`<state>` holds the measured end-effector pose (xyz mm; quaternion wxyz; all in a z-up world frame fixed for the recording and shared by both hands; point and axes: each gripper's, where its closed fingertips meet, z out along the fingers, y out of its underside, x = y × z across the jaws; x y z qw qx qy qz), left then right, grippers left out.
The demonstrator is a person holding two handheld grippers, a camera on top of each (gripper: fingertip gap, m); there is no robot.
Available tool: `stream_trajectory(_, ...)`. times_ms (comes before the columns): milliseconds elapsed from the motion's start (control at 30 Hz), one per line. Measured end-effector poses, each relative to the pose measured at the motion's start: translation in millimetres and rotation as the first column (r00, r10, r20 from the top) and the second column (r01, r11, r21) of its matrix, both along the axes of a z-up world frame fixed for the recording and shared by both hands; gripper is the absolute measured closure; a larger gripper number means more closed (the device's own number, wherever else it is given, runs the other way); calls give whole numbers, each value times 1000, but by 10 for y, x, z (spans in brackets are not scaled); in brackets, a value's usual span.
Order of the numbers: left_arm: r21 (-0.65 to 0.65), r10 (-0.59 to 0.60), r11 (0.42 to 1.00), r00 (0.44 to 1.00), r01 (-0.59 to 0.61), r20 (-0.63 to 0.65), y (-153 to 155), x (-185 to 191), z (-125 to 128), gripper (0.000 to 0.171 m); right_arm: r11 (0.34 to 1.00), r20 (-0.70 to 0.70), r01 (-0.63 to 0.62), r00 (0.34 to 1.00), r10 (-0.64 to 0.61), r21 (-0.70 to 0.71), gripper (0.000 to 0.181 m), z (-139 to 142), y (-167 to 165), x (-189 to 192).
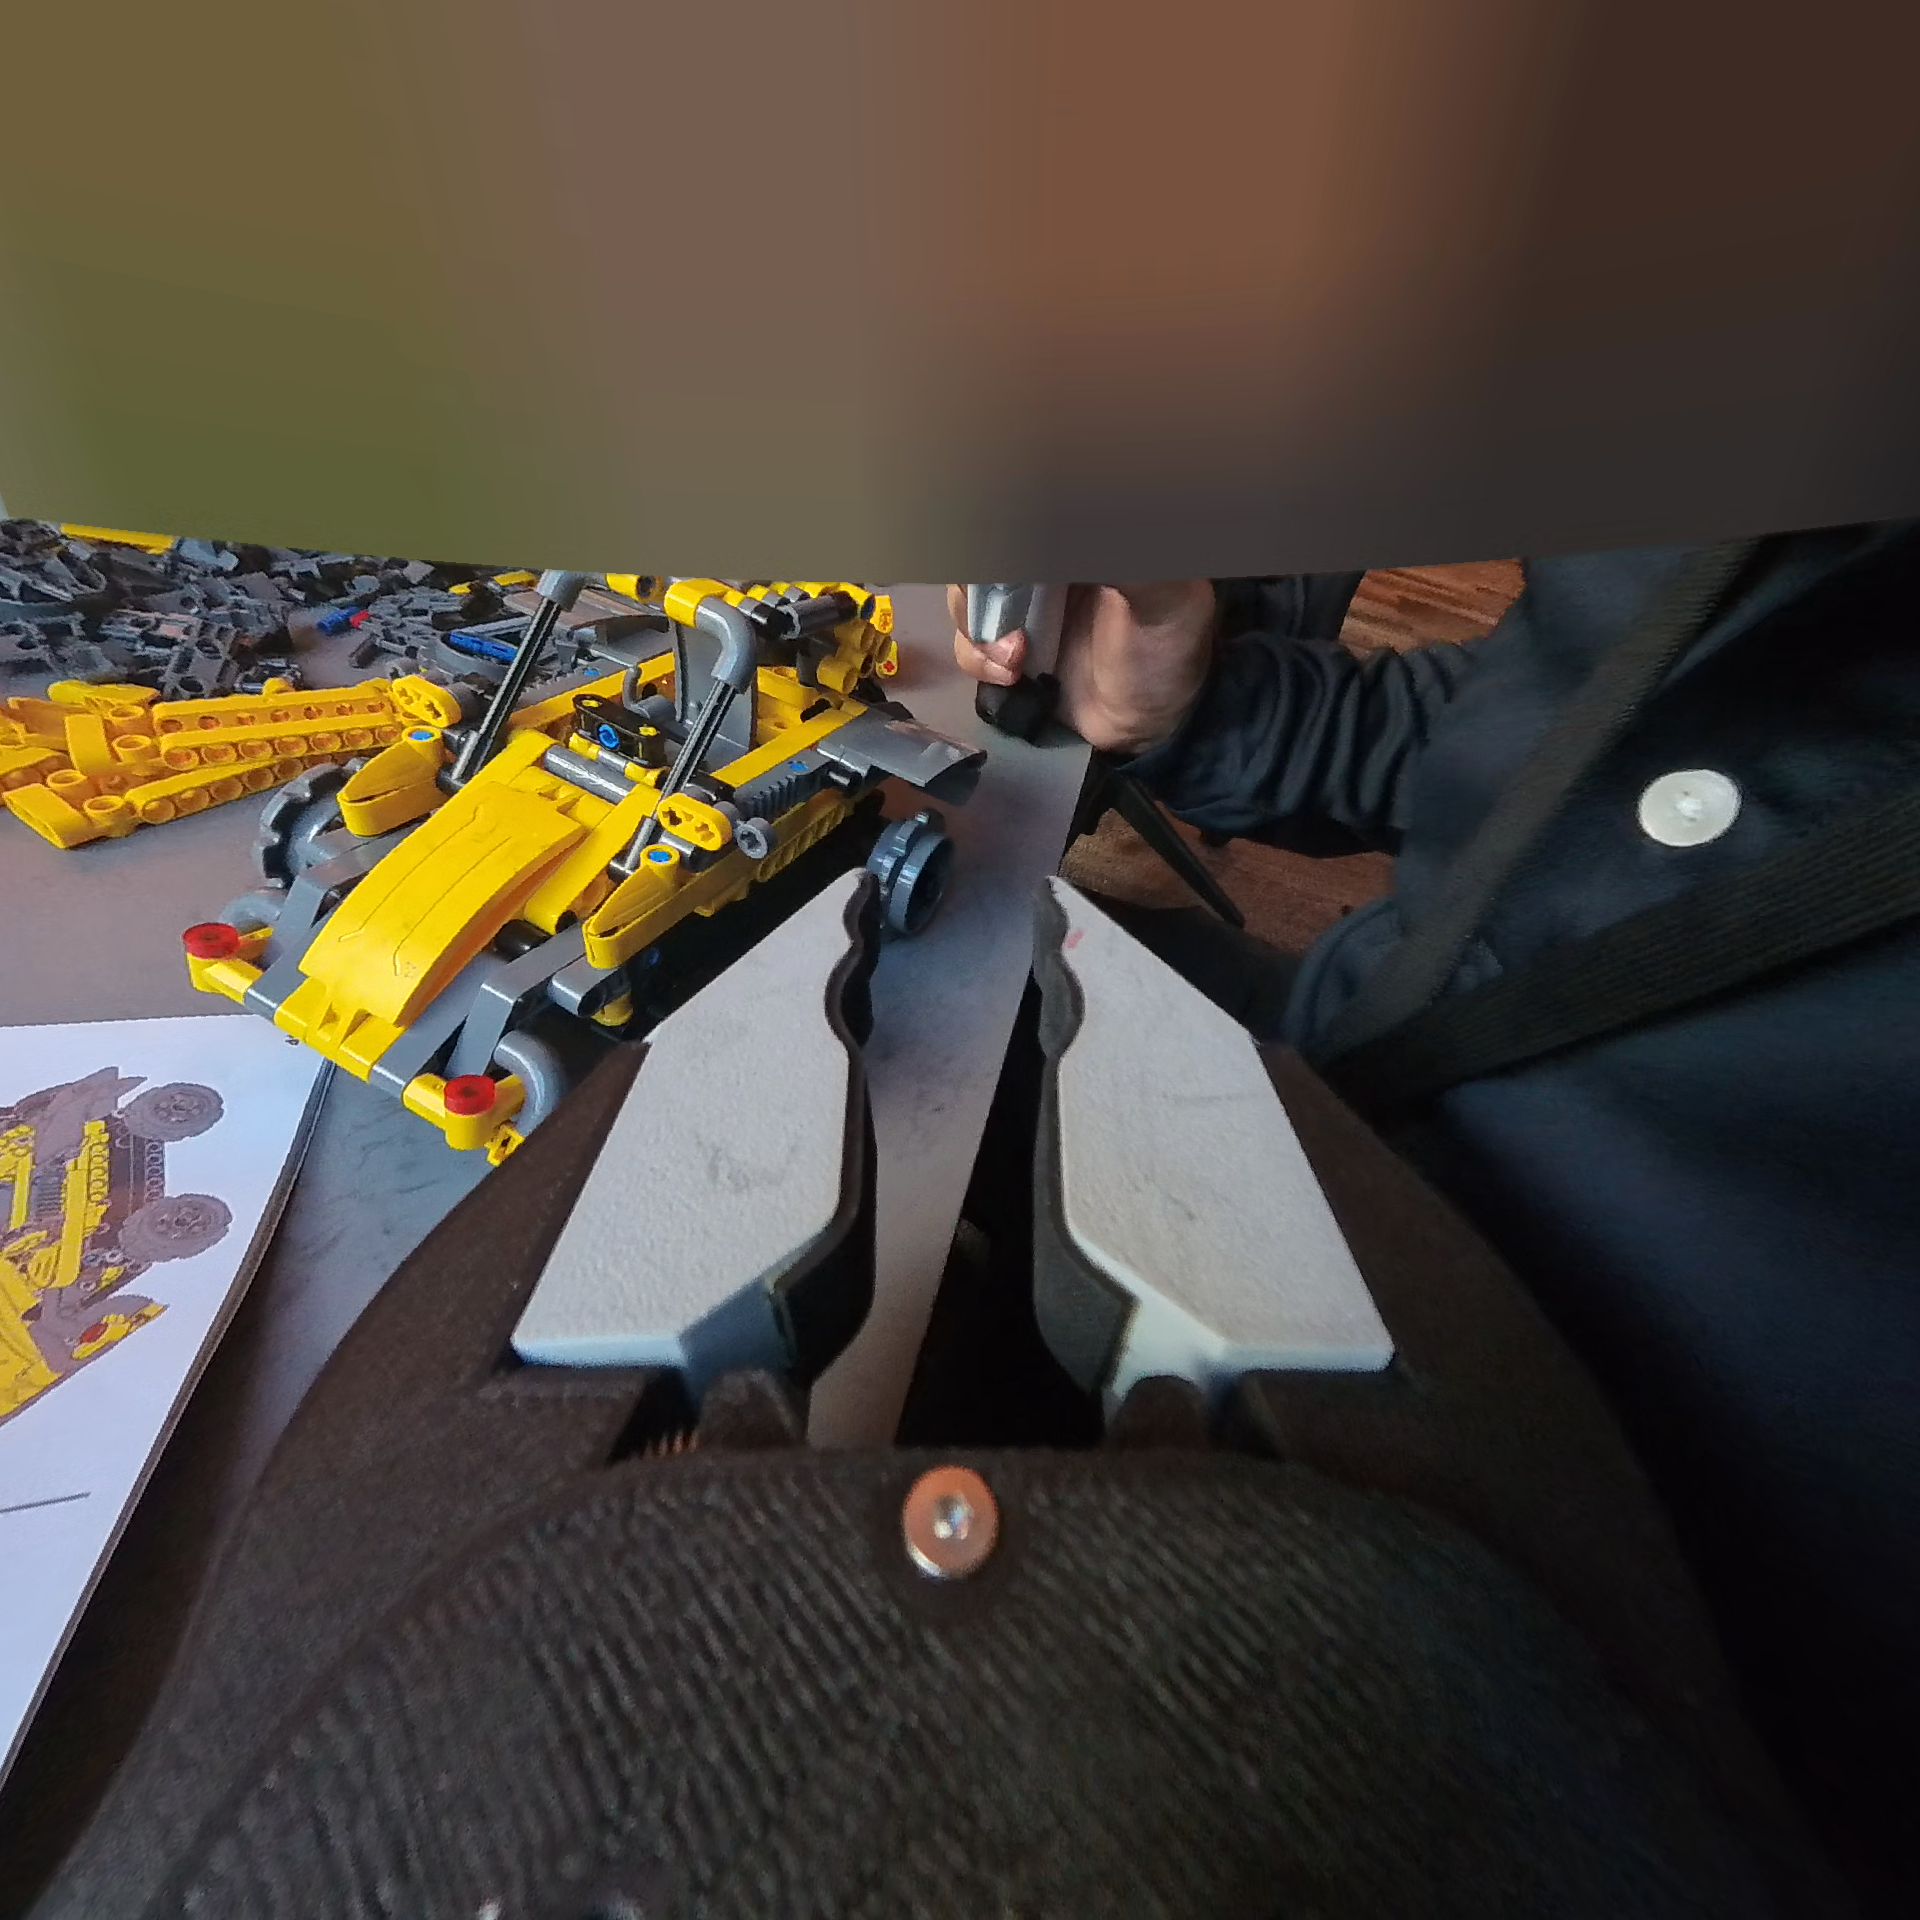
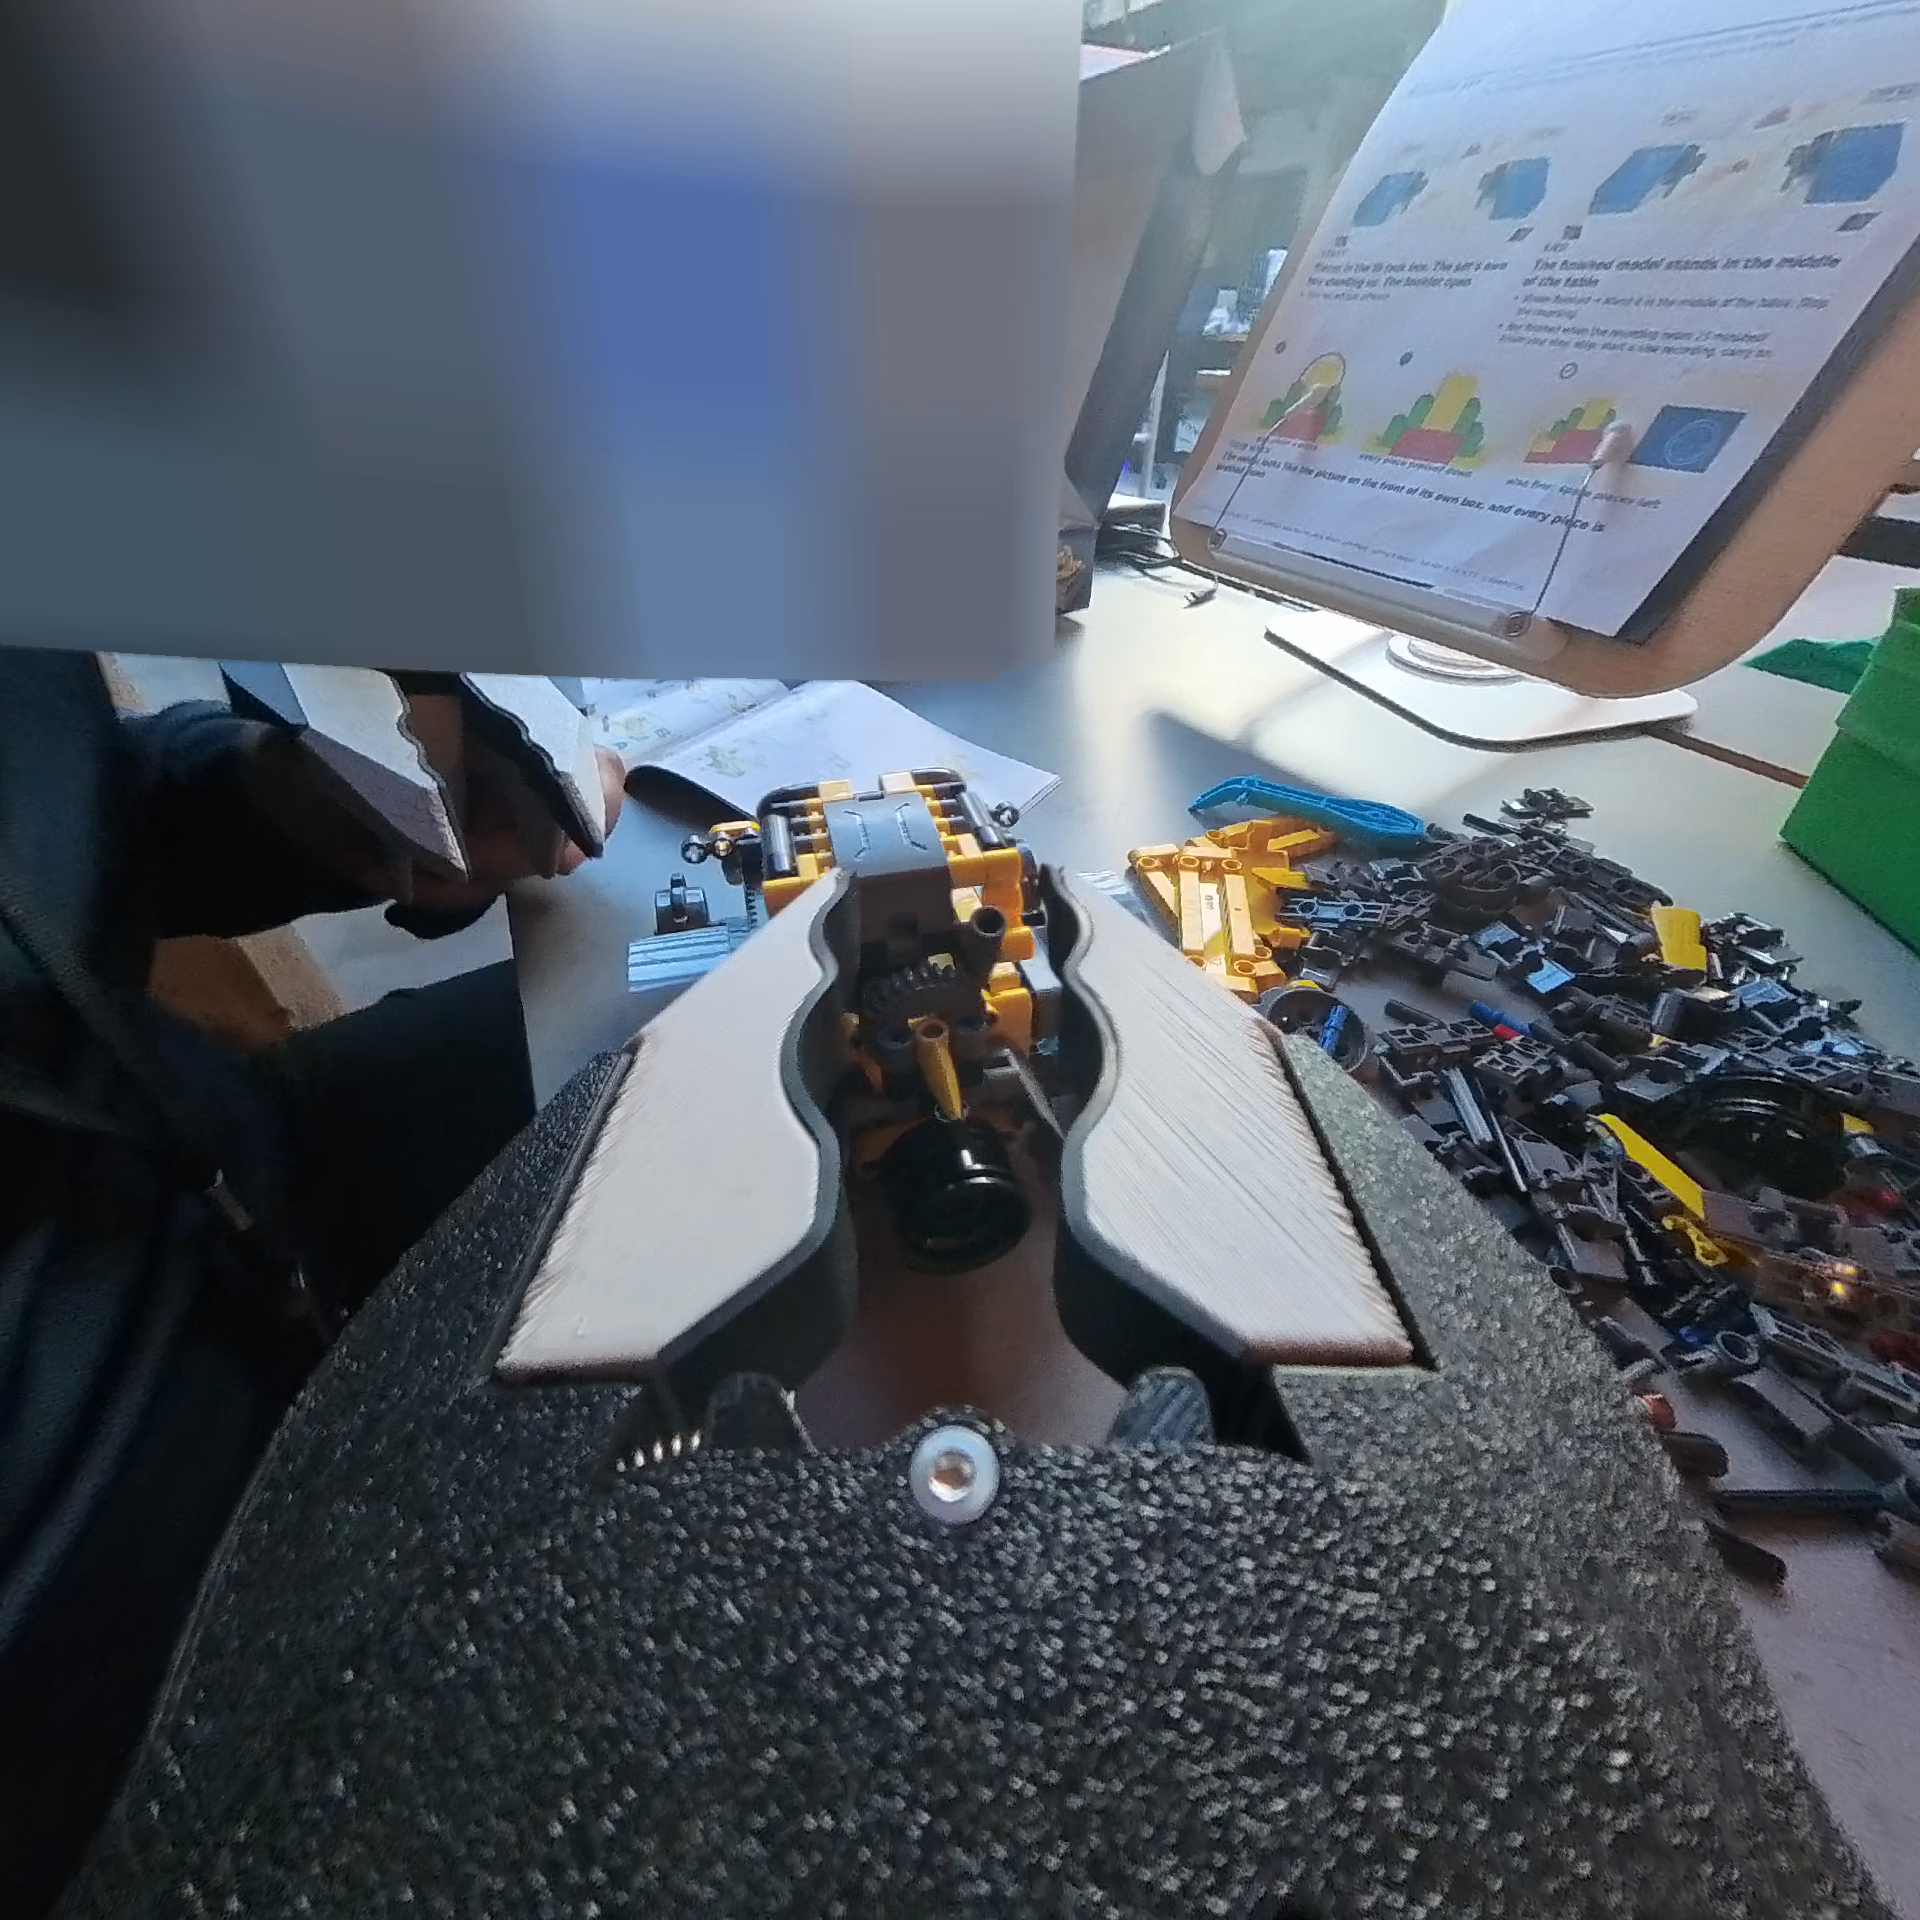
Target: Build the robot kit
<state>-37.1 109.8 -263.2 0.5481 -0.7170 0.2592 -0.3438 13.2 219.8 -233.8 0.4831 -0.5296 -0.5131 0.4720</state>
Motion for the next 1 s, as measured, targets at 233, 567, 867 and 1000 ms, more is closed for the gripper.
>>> stream_trajectory(233,4,16,1000,996,-15,-83,31,71,-91,144,997,-19,-21,1000,19,-70,145,18,43,13)
stream_trajectory(567,15,80,997,989,-78,-124,91,40,-132,145,997,-28,-28,999,26,-75,145,29,35,22)
stream_trajectory(867,61,146,989,975,-138,-165,130,13,-146,147,986,-38,-58,998,53,-154,146,31,55,30)
stream_trajectory(1000,70,210,977,968,-202,-135,172,-58,-91,140,979,-3,-58,998,59,-193,147,-22,67,0)
